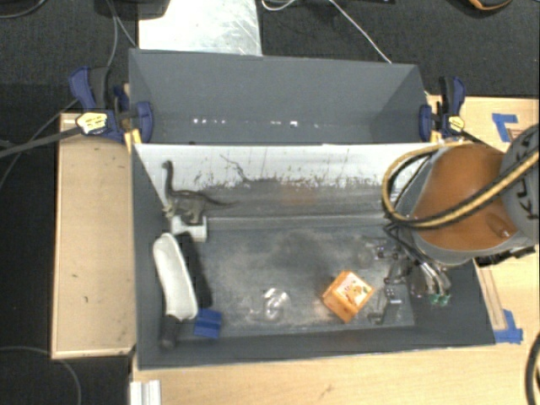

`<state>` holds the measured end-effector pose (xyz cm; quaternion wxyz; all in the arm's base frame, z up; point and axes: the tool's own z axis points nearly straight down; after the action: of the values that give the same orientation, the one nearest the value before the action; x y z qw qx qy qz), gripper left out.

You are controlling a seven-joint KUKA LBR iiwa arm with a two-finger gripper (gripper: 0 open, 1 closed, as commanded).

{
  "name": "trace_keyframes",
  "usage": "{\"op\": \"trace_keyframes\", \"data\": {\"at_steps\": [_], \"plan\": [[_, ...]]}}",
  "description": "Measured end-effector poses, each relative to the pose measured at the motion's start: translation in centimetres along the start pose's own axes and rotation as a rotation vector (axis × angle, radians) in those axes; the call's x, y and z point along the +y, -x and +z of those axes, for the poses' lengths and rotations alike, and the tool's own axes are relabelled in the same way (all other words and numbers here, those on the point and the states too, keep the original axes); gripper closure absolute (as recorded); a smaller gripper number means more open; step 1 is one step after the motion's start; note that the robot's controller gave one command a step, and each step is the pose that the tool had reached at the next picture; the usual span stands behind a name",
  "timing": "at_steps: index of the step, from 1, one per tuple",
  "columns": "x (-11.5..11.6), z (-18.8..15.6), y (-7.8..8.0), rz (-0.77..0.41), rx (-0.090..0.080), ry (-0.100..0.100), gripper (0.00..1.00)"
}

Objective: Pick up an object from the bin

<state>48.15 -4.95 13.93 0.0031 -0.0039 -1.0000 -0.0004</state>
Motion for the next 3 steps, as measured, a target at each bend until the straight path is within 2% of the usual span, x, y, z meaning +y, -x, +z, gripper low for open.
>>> {"op": "trace_keyframes", "data": {"at_steps": [1, 2, 3], "plan": [[0.0, -0.4, 0.2, -0.003, -0.008, -0.001, 0.0], [2.4, 7.1, 0.3, 0.061, 0.002, 0.001, 0.0], [1.9, 6.7, 0.6, 0.151, -0.006, 0.002, 1.0]]}}
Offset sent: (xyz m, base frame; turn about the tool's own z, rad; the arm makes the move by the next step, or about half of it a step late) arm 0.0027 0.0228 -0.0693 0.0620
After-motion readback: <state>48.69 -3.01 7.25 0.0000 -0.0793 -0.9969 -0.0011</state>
